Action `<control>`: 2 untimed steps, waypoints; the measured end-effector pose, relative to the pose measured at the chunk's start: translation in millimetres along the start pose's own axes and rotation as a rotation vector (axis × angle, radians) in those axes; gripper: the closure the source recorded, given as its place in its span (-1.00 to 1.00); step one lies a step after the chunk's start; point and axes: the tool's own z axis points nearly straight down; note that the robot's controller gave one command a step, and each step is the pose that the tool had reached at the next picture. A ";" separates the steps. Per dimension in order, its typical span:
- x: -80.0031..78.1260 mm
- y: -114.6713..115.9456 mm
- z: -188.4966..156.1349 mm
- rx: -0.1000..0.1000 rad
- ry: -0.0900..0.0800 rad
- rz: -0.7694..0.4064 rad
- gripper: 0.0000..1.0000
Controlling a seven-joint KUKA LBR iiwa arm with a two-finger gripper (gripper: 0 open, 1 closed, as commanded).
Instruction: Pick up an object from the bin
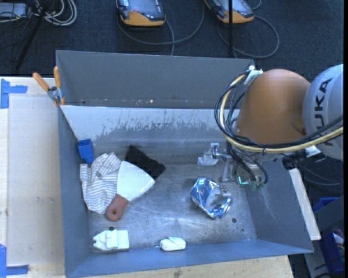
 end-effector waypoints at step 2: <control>-8.2 -13.7 39.7 -0.001 -0.011 0.110 -1.00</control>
Offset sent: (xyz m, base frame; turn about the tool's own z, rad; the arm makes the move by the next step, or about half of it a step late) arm 0.0192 -0.0478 -0.1423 0.3514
